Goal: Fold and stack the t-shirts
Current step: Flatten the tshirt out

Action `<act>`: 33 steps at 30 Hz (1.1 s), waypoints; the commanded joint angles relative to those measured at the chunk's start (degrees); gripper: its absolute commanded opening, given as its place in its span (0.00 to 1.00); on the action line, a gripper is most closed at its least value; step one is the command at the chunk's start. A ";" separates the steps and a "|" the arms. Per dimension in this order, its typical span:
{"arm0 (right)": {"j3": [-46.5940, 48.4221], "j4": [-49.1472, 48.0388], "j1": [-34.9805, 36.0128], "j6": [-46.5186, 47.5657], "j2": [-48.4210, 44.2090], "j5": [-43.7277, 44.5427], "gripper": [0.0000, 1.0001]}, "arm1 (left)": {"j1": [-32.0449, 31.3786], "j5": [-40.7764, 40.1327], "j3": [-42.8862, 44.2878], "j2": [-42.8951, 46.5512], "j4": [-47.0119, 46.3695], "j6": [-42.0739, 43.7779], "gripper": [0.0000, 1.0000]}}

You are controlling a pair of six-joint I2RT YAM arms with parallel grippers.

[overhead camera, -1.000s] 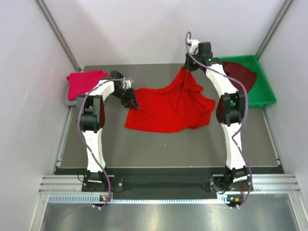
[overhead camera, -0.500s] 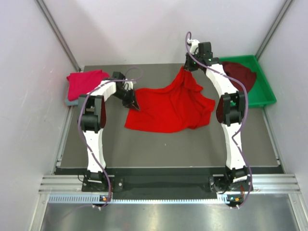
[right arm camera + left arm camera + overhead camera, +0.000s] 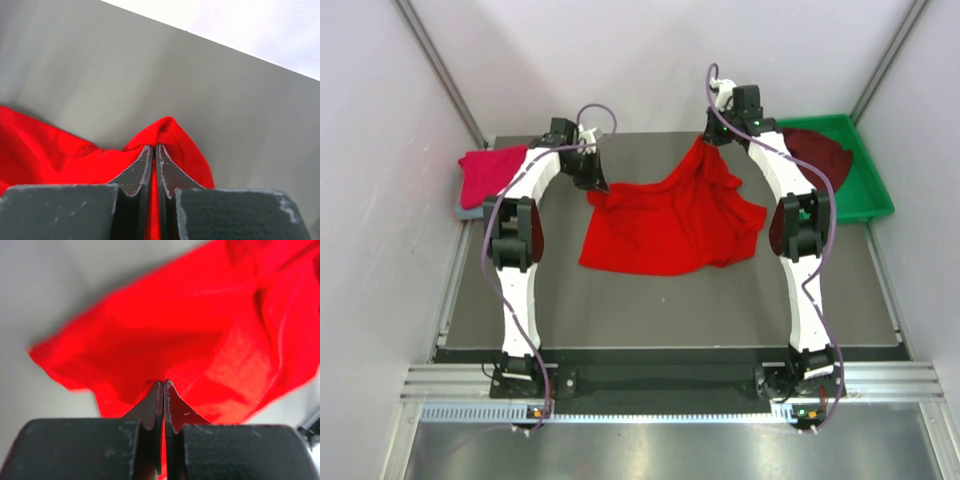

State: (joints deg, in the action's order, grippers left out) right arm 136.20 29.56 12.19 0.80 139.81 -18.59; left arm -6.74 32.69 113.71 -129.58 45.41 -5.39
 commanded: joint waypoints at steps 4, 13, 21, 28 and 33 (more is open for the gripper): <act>2.84 -2.23 -0.41 -0.45 -0.24 0.31 0.00 | 0.24 -4.21 6.60 -6.73 -1.73 2.22 0.00; 2.75 -2.05 -0.58 -0.36 -0.50 0.92 0.00 | 0.68 -4.39 2.15 1.94 -0.24 1.26 0.39; 3.28 -2.40 -0.50 -0.45 0.73 0.40 0.00 | 1.03 -3.42 -5.86 11.54 0.21 -0.59 0.60; 3.54 -2.49 -0.32 -2.03 1.08 0.22 0.00 | 0.94 -2.01 -10.26 12.77 4.07 0.82 0.60; 3.37 -2.32 -0.58 -1.68 0.99 0.31 0.00 | 1.03 -2.01 -17.01 15.32 6.89 1.26 0.61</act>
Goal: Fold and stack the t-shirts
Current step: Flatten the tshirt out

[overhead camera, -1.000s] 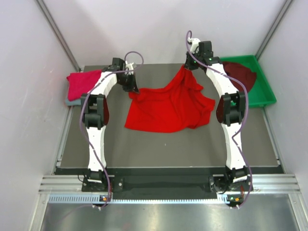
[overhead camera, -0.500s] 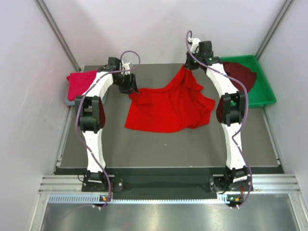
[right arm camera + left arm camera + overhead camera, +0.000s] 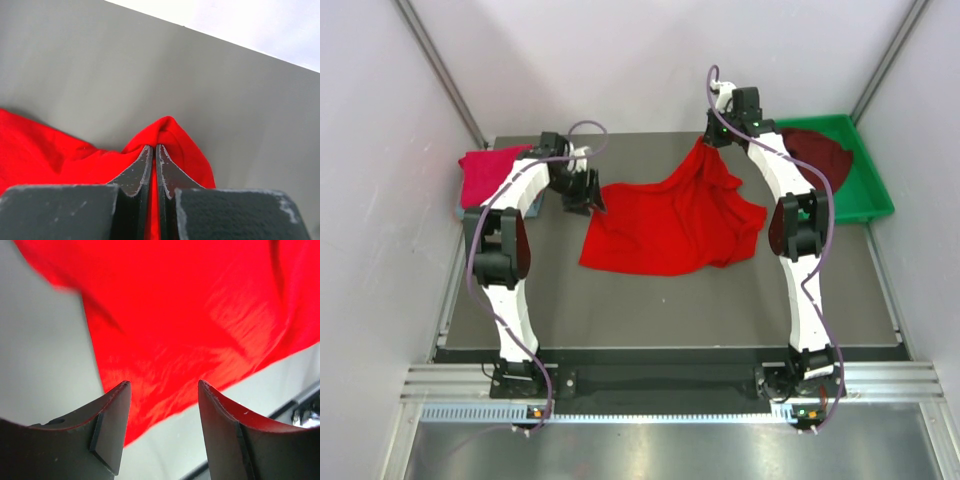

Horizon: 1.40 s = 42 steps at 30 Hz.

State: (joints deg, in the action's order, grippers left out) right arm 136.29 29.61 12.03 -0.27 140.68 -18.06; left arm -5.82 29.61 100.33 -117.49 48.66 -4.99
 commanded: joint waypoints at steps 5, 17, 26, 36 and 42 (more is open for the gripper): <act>3.46 -2.45 -0.34 -0.78 0.56 -0.39 0.00 | 0.02 3.26 -7.96 3.50 1.62 -1.07 0.61; 2.40 -2.10 -0.52 -0.52 -0.15 -0.30 0.00 | -0.50 5.20 -4.18 -2.74 -0.94 -3.00 0.60; 2.40 -2.10 -0.61 -0.17 -0.23 0.40 0.00 | -0.94 5.55 -1.90 -6.69 -1.46 -2.74 0.58; 2.05 -2.01 -0.69 -0.25 -0.15 0.66 0.00 | -1.56 5.90 0.21 -9.07 -1.56 -2.48 0.55; 2.23 -2.18 -0.69 -0.17 0.21 0.75 0.00 | -1.82 6.34 1.00 -9.77 -1.47 -2.30 0.53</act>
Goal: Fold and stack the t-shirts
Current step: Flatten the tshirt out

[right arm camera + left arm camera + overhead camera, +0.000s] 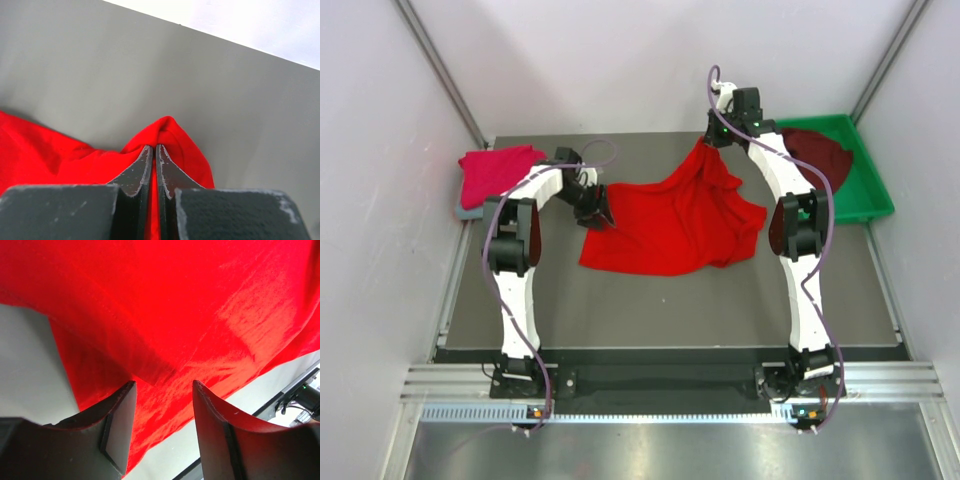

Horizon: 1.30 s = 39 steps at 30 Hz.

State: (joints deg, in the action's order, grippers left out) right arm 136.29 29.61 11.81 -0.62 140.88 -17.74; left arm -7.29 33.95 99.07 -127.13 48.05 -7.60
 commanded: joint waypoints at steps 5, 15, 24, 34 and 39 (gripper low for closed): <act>2.23 -2.10 -0.48 0.18 -0.08 0.60 0.00 | -0.62 2.26 2.80 -0.84 -0.86 0.39 0.51; 2.05 -2.18 -0.39 0.18 -0.08 0.95 0.00 | -0.88 2.70 2.98 -0.66 -0.42 0.91 0.42; 2.40 -2.18 -0.47 0.18 0.19 1.04 0.00 | -0.80 2.70 2.71 1.01 0.64 1.09 0.15; 3.28 -2.45 -0.74 0.18 1.15 2.09 0.00 | 0.43 0.15 5.77 3.73 0.73 2.06 0.00; 3.10 -2.36 -1.27 -0.08 1.77 3.14 0.00 | 2.01 -2.75 12.81 1.54 0.73 3.90 0.00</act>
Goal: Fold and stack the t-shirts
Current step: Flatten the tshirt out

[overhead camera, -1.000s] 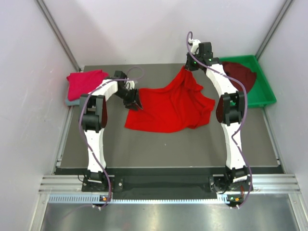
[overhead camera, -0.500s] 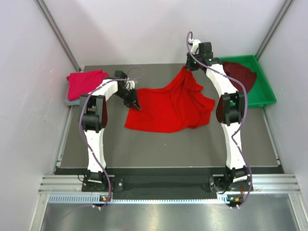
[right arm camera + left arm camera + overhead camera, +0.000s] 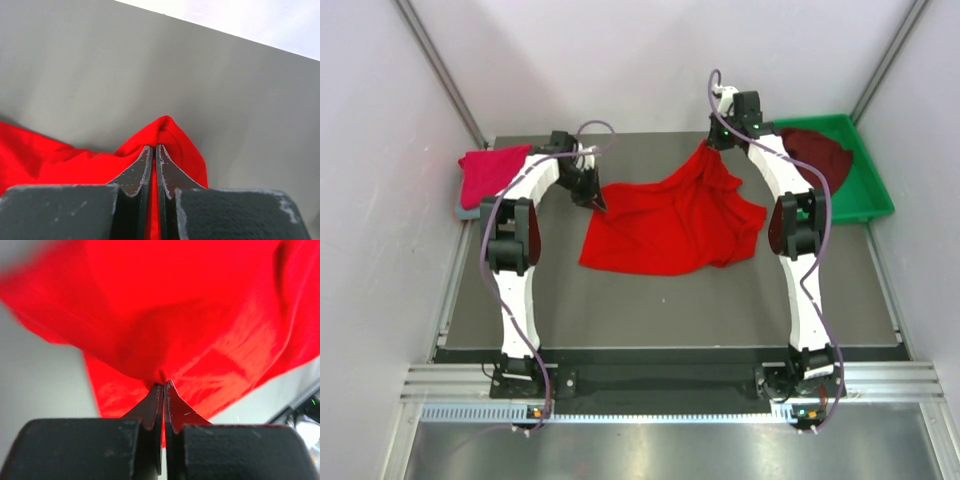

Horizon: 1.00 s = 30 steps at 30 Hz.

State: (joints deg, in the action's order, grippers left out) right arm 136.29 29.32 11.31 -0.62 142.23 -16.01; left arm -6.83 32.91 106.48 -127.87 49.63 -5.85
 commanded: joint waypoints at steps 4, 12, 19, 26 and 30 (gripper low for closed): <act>3.11 -2.16 -1.20 2.55 1.20 3.35 0.00 | 1.64 -4.07 10.58 0.09 -2.16 2.68 0.00; 3.02 -1.90 -1.03 4.31 0.86 11.43 0.32 | 1.73 -5.92 15.77 -5.98 -4.27 2.60 0.00; -1.98 1.43 -1.03 11.15 -8.28 13.91 0.54 | 2.08 -9.00 22.36 -11.60 -6.47 2.42 0.00; -22.44 6.18 3.62 25.23 -22.43 -7.35 0.48 | 2.35 -7.51 23.69 -12.49 -7.70 0.49 0.00; -25.01 10.14 6.53 23.05 -23.41 -11.23 0.47 | 2.43 -5.93 23.52 -12.14 -7.79 -0.48 0.00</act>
State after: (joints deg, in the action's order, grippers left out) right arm 113.10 36.62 14.83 20.36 120.81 -19.73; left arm -4.84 25.06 127.94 -141.16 43.88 -5.19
